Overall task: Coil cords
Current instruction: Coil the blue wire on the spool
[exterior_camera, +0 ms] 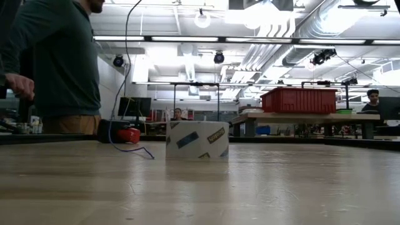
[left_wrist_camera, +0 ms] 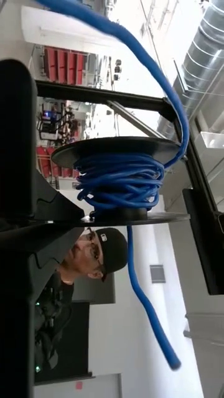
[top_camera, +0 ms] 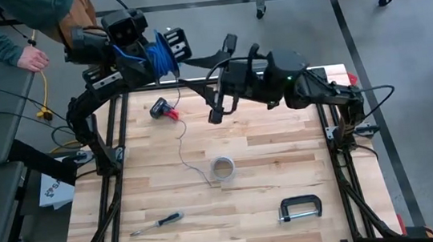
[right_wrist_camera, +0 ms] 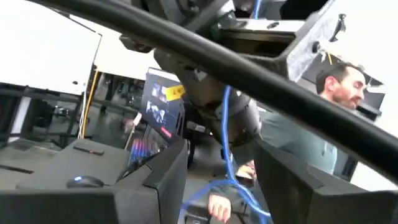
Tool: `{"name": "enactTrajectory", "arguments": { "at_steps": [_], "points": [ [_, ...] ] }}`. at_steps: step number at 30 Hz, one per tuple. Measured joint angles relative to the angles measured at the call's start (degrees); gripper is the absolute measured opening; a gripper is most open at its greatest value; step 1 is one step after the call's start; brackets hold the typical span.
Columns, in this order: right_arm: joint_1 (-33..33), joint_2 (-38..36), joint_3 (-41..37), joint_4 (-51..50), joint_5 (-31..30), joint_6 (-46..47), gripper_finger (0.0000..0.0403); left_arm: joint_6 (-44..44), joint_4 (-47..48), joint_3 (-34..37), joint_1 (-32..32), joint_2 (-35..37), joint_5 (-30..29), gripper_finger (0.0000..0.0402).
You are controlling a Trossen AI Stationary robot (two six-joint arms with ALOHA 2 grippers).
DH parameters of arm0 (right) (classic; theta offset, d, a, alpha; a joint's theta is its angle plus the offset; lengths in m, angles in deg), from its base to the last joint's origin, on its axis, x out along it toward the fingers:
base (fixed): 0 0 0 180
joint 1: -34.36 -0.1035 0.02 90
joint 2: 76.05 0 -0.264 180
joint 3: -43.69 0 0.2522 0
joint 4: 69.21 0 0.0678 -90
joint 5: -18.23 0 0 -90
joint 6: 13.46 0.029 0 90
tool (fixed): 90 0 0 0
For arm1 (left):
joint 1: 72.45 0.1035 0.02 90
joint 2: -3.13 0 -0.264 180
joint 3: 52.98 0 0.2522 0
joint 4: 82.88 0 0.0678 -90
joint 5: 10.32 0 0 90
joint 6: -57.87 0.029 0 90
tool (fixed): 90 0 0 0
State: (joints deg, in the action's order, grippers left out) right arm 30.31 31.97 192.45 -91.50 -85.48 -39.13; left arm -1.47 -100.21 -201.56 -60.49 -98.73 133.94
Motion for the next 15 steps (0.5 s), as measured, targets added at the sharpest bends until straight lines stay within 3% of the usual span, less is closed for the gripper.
{"name": "enactTrajectory", "arguments": {
  "at_steps": [4,15],
  "points": [
    [0.53,0.32,0.0,-1.36,2.89,0.35,0.0177,-0.2,-0.04,-0.01,-0.44,-0.3,-0.22,0.0],
    [1.8,1.7,-0.05,-0.01,3.29,0.84,0.017,-0.97,1.81,-0.01,-0.9,-0.57,-0.45,0.0]
  ]
}}
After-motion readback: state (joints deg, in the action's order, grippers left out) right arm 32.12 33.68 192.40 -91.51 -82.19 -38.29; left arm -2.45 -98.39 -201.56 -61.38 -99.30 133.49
